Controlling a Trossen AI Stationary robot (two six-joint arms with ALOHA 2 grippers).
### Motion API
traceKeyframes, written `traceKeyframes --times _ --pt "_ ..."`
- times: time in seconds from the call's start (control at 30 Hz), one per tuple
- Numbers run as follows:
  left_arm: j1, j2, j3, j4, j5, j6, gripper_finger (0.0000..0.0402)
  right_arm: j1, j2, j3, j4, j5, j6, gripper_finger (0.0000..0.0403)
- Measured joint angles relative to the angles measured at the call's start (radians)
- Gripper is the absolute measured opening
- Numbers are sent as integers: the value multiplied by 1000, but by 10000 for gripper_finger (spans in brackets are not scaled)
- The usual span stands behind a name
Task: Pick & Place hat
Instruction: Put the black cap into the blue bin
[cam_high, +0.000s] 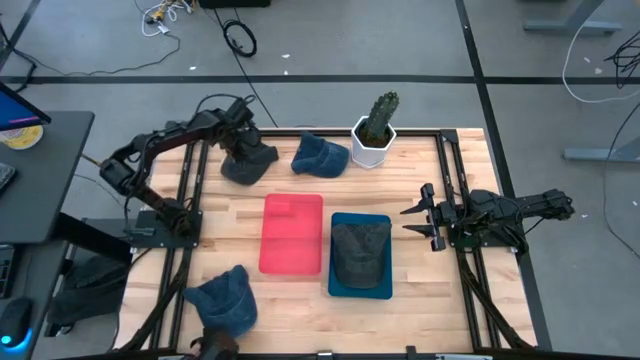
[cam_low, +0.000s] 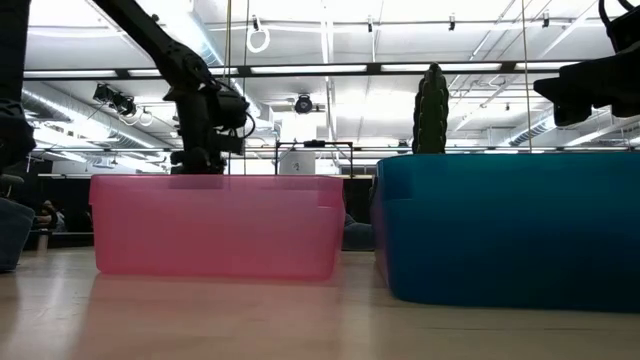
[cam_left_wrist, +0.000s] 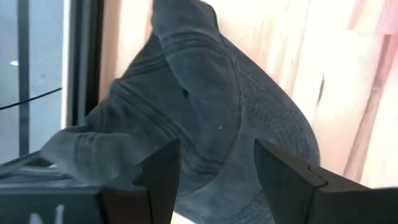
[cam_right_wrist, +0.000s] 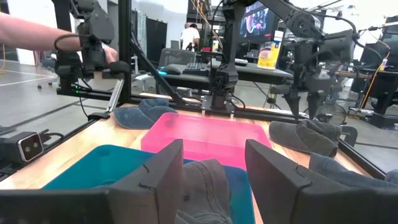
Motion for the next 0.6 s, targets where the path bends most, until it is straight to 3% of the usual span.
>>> traceKeyframes --times 0.4,0.5,0.6 --pt "0 147 3 21 -87 -22 202 0 0 0 0 0 0 176" --pt "0 148 7 13 -87 -23 174 0 0 0 0 0 0 176" --pt "0 151 36 -18 -95 -30 111 0 0 0 0 0 0 176"
